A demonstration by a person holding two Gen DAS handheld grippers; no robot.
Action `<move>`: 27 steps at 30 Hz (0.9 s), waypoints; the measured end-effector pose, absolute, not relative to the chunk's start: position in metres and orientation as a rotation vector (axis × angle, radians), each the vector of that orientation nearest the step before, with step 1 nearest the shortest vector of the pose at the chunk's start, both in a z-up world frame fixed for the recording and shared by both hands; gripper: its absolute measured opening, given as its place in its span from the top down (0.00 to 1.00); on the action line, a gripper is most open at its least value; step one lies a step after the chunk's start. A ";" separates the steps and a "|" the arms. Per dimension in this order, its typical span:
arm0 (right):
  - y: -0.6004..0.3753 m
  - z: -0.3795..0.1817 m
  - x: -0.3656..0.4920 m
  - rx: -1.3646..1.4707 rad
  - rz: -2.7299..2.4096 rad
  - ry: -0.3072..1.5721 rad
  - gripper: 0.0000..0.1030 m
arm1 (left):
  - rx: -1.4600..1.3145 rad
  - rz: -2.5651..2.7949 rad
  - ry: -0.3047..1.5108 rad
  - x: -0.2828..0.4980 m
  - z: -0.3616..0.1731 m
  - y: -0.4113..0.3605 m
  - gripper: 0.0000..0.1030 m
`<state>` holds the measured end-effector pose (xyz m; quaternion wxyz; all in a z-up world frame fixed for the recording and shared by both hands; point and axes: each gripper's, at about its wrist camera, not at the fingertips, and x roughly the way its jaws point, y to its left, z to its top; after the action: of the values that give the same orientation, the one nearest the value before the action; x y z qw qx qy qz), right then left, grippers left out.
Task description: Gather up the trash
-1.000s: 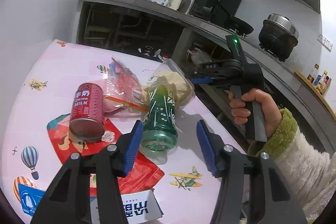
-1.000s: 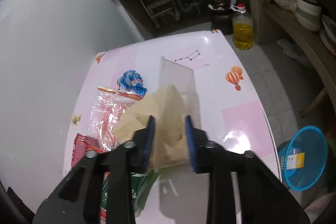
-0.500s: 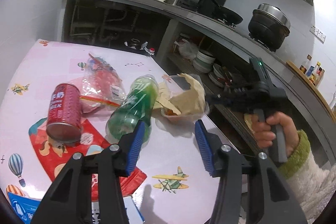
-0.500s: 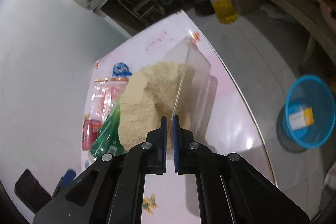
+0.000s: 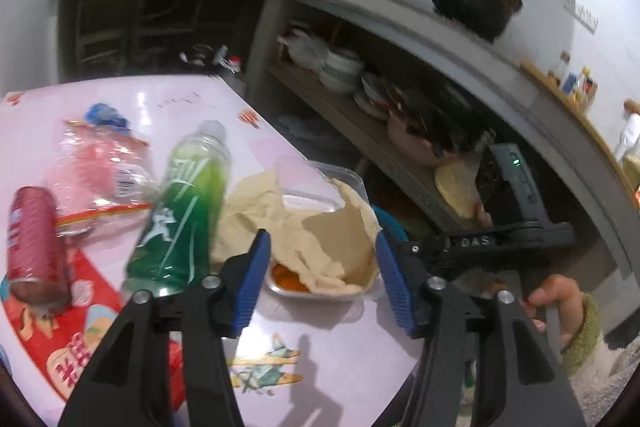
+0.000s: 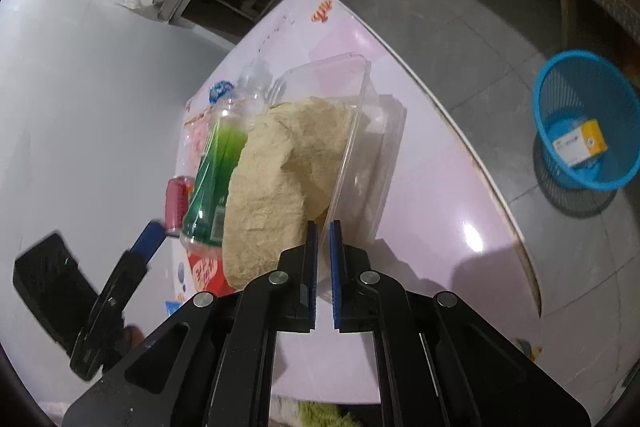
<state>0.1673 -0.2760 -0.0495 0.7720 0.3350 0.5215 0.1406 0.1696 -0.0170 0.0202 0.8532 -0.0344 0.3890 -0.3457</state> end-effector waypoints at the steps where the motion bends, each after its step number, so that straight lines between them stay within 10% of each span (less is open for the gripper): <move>1: -0.277 -0.049 0.165 0.729 0.308 1.133 0.91 | -0.060 -0.728 0.834 0.172 0.017 -0.023 0.44; 9: -0.299 -0.054 0.156 0.785 0.280 1.092 0.67 | 0.004 -0.814 0.970 0.199 -0.007 -0.069 0.33; 22: -0.317 -0.066 0.147 0.849 0.266 1.074 0.64 | 0.040 -0.862 1.153 0.227 -0.042 -0.109 0.32; 27: -0.322 -0.069 0.144 0.858 0.269 1.074 0.64 | 0.055 -0.830 1.150 0.230 -0.044 -0.110 0.47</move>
<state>0.1438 -0.3220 -0.0695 0.7648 0.3947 0.4940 0.1238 0.2295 -0.1100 -0.0435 0.7585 0.0252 0.5281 -0.3810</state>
